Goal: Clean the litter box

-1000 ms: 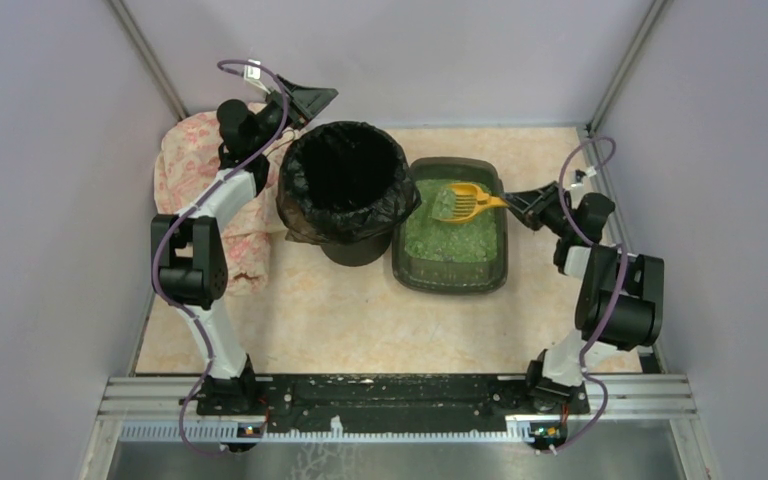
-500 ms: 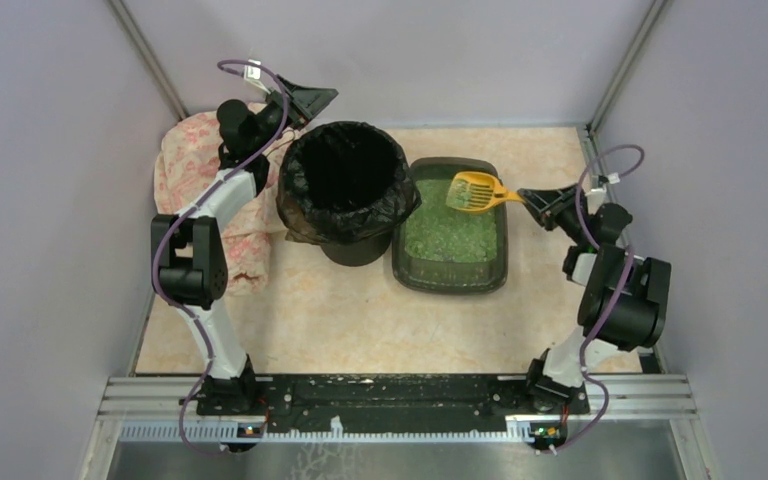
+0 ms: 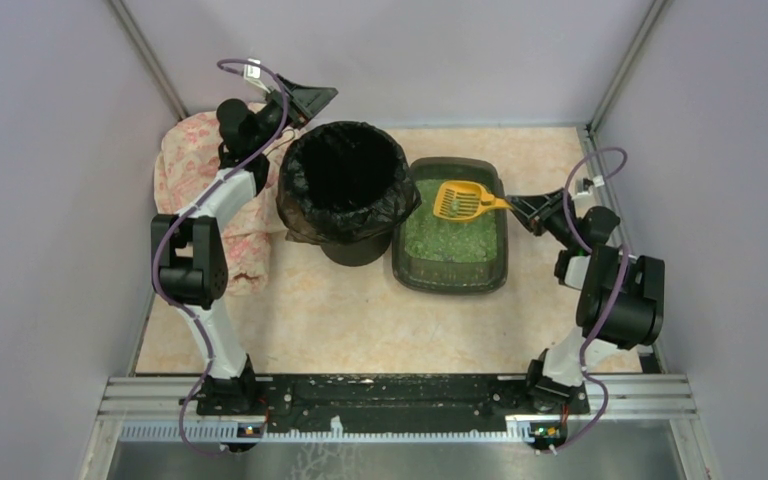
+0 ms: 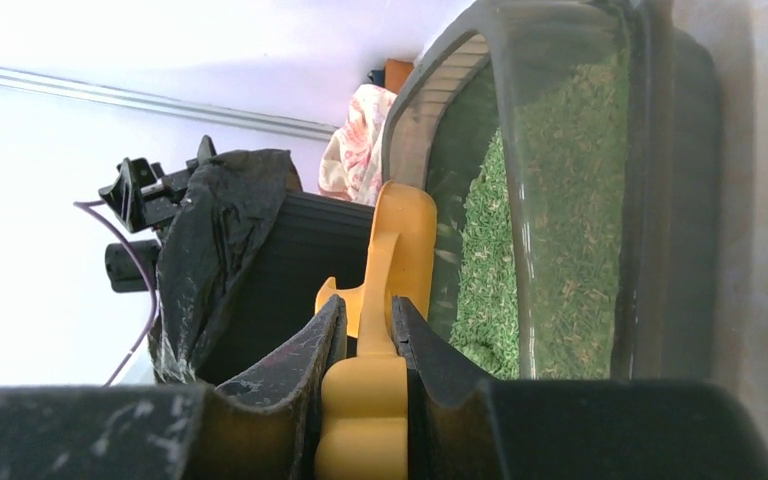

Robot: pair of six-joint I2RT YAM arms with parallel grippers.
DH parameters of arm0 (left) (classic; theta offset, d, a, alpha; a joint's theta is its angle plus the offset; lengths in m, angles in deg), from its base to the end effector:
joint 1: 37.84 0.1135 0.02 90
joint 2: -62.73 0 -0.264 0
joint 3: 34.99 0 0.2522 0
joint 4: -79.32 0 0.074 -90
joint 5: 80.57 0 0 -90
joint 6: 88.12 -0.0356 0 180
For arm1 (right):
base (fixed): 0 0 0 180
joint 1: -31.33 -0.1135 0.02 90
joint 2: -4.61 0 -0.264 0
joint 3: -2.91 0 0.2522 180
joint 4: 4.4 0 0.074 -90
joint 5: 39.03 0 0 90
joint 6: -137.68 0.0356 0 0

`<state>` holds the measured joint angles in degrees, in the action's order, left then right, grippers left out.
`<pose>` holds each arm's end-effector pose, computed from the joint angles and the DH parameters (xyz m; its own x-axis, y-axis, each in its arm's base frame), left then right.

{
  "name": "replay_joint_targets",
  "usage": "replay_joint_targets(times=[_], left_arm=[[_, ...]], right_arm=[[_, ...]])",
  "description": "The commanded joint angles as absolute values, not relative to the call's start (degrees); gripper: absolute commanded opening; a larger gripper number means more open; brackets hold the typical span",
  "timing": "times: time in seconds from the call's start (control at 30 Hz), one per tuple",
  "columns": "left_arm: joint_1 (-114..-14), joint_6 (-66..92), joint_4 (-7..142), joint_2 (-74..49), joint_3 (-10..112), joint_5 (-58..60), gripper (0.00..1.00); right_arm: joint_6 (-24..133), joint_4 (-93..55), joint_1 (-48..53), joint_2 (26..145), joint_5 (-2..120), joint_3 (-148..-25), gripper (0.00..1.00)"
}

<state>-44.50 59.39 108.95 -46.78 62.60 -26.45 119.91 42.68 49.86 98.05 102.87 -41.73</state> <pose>0.4474 -0.0733 0.3415 -0.3847 -0.6432 -0.6621 0.6032 0.3677 -0.7077 0.2913 -0.0681 0.1844 -0.5322 0.7981 -0.2826 -0.1407 0.2458 0.9591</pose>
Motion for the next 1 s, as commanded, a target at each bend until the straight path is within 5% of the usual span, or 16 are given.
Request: replay_joint_targets(times=[0.0,0.17,0.3,0.57,0.97], left_arm=[[-44.4,58.8,110.1,-47.2,64.6,-27.1,0.99],[-44.4,58.6,109.7,-47.6,65.2,-27.1,0.99],[-44.6,54.9,105.0,-47.0,67.2,-27.3,0.99],[-44.9,55.8,105.8,-47.9,67.5,-27.1,0.99],[-45.1,55.9,106.1,-48.0,66.8,-27.3,0.99]], right_arm=[[119.5,46.4,50.8,97.6,102.3,-43.6,0.00],[113.2,37.7,46.3,96.3,101.2,-45.6,0.00],[121.9,48.7,51.3,98.0,99.5,-42.4,0.00],[122.0,46.2,46.4,96.2,100.2,-44.7,0.00],[124.5,36.9,46.2,91.1,100.0,-60.4,0.00]])
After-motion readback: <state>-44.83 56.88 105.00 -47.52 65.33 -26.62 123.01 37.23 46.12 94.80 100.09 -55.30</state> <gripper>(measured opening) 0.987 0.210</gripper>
